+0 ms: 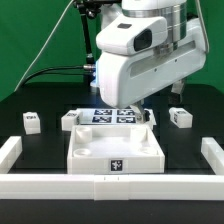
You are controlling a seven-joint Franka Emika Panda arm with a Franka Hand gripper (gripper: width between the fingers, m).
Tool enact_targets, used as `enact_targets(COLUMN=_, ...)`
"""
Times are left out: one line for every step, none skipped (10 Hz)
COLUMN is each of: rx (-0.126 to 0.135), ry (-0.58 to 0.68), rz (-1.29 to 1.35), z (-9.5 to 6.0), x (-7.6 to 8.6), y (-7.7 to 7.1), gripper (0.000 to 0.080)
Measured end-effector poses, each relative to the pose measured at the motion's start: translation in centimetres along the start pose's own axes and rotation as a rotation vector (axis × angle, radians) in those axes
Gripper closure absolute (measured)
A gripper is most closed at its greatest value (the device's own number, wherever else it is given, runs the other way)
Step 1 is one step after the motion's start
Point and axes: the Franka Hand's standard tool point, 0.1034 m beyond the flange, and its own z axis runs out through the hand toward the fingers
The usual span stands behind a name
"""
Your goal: Assemble one leg
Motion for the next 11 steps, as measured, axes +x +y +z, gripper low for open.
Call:
enact_targets(rx=0.000, ry=0.000, rz=0.000, z=0.0, x=0.0, y=0.0, gripper=0.0150)
enact_targets(rx=0.000, ry=0.000, rz=0.000, z=0.0, x=0.0, y=0.0, gripper=0.0150)
enact_targets(rx=0.000, ry=0.000, rz=0.000, z=0.0, x=0.0, y=0.0, gripper=0.0150)
enact_targets(rx=0.000, ry=0.000, rz=0.000, z=0.0, x=0.0, y=0.0, gripper=0.0150)
enact_targets(rx=0.000, ry=0.000, rz=0.000, z=0.0, x=0.0, y=0.0, gripper=0.0150)
enact_targets(rx=0.000, ry=0.000, rz=0.000, z=0.0, x=0.0, y=0.0, gripper=0.0150)
enact_targets(rx=0.000, ry=0.000, rz=0.000, z=0.0, x=0.0, y=0.0, gripper=0.0150)
enact_targets(rx=0.000, ry=0.000, rz=0.000, z=0.0, x=0.0, y=0.0, gripper=0.0150)
enact_targets(rx=-0.008, ry=0.002, rz=-0.018, z=0.1, x=-0.1, y=0.0, gripper=0.0150)
enact_targets(rx=-0.029, ry=0.012, rz=-0.083, z=0.6, x=-0.8, y=-0.4, gripper=0.0150)
enact_targets(rx=-0.054, ry=0.014, rz=-0.144, z=1.0, x=-1.8, y=-0.9, gripper=0.0150)
